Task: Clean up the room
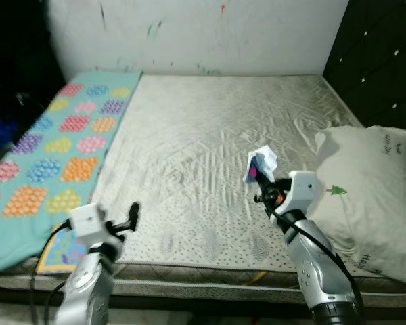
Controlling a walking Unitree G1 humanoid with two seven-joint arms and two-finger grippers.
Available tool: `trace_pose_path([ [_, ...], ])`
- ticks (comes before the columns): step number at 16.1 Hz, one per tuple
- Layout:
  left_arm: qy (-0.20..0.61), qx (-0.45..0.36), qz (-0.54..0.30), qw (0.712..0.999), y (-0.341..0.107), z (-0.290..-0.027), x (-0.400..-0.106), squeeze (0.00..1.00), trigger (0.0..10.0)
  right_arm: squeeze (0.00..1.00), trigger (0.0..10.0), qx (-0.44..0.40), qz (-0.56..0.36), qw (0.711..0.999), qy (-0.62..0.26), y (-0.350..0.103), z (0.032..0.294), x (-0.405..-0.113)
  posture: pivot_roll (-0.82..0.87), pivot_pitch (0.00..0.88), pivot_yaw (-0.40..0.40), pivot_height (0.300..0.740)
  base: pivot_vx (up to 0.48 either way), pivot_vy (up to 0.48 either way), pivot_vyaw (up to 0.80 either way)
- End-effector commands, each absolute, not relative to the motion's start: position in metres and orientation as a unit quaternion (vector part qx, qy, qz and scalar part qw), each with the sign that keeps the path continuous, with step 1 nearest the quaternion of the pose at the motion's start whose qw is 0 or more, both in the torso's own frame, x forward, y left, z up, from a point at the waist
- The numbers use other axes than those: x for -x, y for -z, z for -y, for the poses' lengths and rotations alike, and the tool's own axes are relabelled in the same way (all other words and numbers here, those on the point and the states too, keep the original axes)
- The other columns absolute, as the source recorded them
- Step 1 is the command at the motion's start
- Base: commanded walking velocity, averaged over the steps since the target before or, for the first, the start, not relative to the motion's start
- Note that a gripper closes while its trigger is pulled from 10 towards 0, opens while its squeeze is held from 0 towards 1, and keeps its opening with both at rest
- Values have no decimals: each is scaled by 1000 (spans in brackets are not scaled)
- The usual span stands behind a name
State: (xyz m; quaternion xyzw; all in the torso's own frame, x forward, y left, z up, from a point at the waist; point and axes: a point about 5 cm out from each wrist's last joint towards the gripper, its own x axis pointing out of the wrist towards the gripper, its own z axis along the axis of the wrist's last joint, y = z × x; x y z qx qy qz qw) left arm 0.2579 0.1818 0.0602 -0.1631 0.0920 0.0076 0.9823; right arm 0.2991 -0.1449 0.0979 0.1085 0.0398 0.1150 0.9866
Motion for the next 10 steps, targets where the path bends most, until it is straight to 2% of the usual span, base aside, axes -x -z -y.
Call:
trace_pose_path([
  [1, -6, 160, -98, 982, -57, -181, -259, 0, 10000, 0, 10000, -100, -34, 988, -112, -99, 146, -297, -155, 0, 80, 740, 0, 0, 0],
  [5, 6, 218, -78, 973, -79, -172, -273, 0, 10000, 0, 10000, -99, -27, 990, -93, -100, 156, -298, -154, 0, 84, 740, 0, 0, 0],
  [7, 29, 180, -43, 982, -92, -169, -278, 0, 10000, 0, 10000, -100, -28, 991, -90, -98, 156, -297, -156, 0, 72, 740, 0, 0, 0],
  [10, 24, 189, -63, 980, -82, -172, -280, 0, 10000, 0, 10000, -87, -22, 990, -108, -107, 150, -305, -191, 0, 67, 740, 0, 0, 0],
])
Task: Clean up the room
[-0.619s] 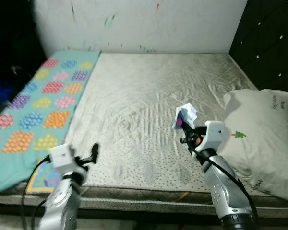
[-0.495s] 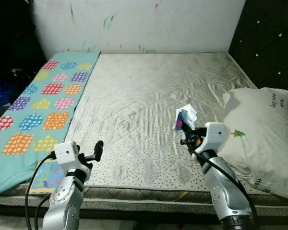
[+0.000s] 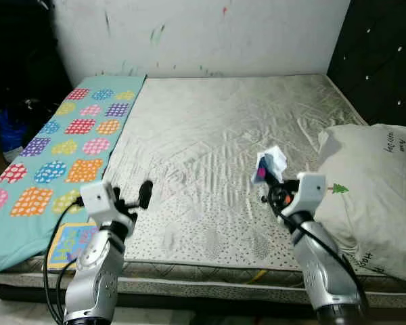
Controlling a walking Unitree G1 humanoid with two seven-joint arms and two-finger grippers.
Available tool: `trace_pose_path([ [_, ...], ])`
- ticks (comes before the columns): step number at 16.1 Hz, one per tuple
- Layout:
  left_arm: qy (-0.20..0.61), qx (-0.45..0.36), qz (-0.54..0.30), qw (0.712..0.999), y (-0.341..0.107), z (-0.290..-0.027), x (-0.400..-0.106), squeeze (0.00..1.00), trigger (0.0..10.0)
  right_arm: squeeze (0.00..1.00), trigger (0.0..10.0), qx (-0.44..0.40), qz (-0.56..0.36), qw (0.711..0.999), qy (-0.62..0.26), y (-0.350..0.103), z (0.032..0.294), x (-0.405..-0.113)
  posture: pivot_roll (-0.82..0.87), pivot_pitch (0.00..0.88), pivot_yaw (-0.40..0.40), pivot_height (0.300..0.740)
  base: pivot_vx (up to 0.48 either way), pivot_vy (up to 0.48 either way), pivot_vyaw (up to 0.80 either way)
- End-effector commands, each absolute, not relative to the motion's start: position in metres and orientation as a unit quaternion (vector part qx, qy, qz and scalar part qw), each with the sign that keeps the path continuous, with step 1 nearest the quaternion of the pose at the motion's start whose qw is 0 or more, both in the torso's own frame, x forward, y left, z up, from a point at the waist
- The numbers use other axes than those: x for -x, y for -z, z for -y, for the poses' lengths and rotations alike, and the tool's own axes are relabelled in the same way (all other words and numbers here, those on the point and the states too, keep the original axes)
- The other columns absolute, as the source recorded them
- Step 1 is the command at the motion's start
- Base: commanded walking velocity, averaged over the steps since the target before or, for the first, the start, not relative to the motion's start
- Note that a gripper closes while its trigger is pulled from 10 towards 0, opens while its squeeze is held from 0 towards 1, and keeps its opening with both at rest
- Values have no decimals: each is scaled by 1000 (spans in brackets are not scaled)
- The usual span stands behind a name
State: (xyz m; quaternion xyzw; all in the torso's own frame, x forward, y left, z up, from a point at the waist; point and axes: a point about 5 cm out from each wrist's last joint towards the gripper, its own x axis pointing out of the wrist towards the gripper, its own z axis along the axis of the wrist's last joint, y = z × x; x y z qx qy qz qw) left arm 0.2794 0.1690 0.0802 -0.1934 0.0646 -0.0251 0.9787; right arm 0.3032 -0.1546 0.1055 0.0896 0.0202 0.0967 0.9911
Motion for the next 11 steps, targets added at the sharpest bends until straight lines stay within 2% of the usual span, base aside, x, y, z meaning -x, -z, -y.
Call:
trace_pose_path([
  [1, 33, 185, -66, 980, -82, -169, -284, 0, 10000, 0, 10000, -85, -16, 991, -103, -110, 154, -307, -188, 0, 64, 740, 0, 0, -800],
  [3, 26, 190, -68, 979, -83, -173, -281, 0, 10000, 0, 10000, -84, -27, 992, -85, -104, 165, -301, -173, 0, 54, 740, 0, 0, -800],
  [5, 15, 176, -79, 981, -74, -182, -271, 0, 10000, 0, 10000, -89, -33, 991, -93, -100, 160, -293, -171, 0, 45, 740, 0, 0, -750],
  [11, 7, 176, -93, 980, -70, -186, -265, 0, 10000, 0, 10000, -92, -52, 989, -106, -93, 151, -284, -153, 2, 32, 740, 0, 261, 0],
])
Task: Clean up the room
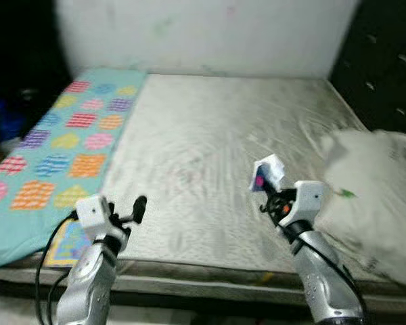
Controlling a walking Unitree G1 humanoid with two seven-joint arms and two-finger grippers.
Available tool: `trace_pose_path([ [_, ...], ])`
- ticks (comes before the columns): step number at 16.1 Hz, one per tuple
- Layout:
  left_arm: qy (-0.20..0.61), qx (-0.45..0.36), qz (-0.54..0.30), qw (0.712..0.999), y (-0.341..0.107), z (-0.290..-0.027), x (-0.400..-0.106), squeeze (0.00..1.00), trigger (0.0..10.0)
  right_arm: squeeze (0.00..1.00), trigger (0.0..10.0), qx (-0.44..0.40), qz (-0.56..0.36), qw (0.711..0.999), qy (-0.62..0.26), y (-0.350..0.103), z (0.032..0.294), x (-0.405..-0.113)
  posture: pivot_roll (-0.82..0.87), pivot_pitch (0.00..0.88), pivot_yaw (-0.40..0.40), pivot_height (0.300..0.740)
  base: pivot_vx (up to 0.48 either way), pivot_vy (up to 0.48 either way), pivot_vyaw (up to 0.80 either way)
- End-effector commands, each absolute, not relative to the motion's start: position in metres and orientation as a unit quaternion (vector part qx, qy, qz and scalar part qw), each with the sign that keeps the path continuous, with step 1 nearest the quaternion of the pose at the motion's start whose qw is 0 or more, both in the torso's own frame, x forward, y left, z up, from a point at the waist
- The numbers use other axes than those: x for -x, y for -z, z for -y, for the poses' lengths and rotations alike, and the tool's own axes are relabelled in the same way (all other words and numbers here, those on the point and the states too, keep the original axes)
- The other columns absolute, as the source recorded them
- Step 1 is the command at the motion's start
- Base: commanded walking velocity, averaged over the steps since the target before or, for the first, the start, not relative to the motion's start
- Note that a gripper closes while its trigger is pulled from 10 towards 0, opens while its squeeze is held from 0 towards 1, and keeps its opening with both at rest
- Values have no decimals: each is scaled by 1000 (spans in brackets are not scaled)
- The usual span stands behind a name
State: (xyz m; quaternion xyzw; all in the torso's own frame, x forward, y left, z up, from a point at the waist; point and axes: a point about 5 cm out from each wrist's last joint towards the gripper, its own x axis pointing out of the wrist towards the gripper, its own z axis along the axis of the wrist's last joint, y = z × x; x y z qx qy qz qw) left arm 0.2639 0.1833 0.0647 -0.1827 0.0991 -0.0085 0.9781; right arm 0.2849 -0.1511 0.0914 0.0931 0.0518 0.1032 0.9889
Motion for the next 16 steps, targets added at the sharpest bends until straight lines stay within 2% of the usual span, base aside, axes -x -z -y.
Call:
trace_pose_path([
  [1, 5, 177, -92, 980, -71, -187, -265, 0, 10000, 0, 10000, -91, -53, 989, -105, -93, 153, -284, -152, 6, 32, 740, 0, 262, 0],
  [5, 9, 175, -92, 980, -71, -186, -267, 0, 10000, 0, 10000, -87, -53, 990, -102, -95, 155, -286, -154, 9, 33, 740, 0, 262, 0],
  [11, 5, 177, -93, 980, -71, -187, -266, 0, 10000, 0, 10000, -84, -54, 989, -110, -96, 152, -288, -150, 14, 19, 740, 0, 259, -693],
  [16, 6, 179, -91, 980, -72, -186, -265, 0, 10000, 0, 10000, -82, -56, 989, -111, -96, 154, -288, -155, 19, 18, 740, 0, 208, 0],
])
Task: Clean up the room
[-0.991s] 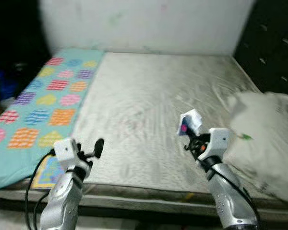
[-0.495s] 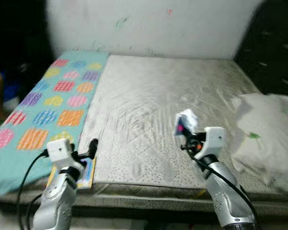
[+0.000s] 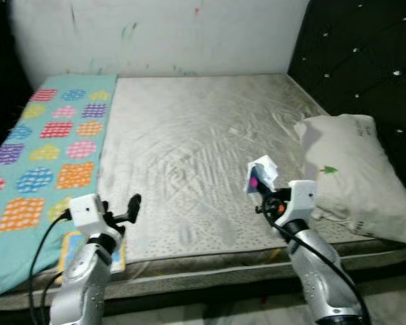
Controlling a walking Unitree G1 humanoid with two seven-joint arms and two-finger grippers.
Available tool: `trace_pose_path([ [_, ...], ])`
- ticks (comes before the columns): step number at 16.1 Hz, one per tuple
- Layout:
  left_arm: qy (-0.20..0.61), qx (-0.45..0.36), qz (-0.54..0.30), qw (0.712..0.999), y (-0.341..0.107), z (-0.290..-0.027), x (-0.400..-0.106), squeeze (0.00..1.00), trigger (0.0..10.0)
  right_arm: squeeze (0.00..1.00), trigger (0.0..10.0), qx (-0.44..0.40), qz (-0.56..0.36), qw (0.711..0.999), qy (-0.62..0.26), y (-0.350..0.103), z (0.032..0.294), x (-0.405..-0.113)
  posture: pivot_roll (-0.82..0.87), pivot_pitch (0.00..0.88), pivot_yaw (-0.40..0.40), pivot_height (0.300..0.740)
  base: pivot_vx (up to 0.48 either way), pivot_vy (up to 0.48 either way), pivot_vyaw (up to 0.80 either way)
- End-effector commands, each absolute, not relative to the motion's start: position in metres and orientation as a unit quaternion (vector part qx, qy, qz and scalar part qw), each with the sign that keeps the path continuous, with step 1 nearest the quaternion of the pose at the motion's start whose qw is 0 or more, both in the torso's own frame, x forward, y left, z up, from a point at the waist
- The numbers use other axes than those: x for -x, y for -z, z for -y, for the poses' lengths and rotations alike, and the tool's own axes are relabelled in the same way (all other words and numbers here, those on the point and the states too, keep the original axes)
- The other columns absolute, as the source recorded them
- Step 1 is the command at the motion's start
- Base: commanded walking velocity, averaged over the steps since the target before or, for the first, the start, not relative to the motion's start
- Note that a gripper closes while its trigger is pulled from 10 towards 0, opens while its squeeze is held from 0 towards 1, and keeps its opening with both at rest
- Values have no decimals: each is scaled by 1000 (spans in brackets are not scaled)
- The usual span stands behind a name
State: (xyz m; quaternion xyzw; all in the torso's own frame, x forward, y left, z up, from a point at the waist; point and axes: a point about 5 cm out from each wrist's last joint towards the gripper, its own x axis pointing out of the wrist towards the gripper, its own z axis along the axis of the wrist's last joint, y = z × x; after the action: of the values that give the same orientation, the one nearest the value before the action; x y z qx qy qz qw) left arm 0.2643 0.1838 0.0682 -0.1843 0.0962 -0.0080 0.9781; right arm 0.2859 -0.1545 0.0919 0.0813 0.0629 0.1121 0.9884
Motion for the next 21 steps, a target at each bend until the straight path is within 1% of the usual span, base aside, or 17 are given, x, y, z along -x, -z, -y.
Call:
trace_pose_path([
  [1, 5, 184, -88, 979, -73, -186, -265, 0, 10000, 0, 10000, -81, -57, 989, -111, -96, 154, -288, -154, 22, 19, 740, 0, 0, 0],
  [4, 10, 196, -82, 977, -74, -185, -265, 0, 10000, 0, 10000, -79, -59, 988, -115, -96, 152, -287, -153, 23, 16, 740, 0, 0, 0],
  [14, 10, 196, -78, 978, -75, -185, -267, 0, 10000, 0, 10000, -74, -59, 988, -118, -96, 153, -291, -152, 8, 10, 740, 301, 0, 0],
  [19, 3, 199, -88, 976, -72, -187, -267, 0, 10000, 0, 10000, -63, -60, 990, -111, -96, 163, -293, -149, 8, 10, 740, 0, 0, 0],
  [21, 6, 197, -87, 977, -73, -186, -267, 0, 10000, 0, 10000, -63, -59, 990, -109, -97, 163, -294, -150, 10, 11, 740, 0, 0, 0],
])
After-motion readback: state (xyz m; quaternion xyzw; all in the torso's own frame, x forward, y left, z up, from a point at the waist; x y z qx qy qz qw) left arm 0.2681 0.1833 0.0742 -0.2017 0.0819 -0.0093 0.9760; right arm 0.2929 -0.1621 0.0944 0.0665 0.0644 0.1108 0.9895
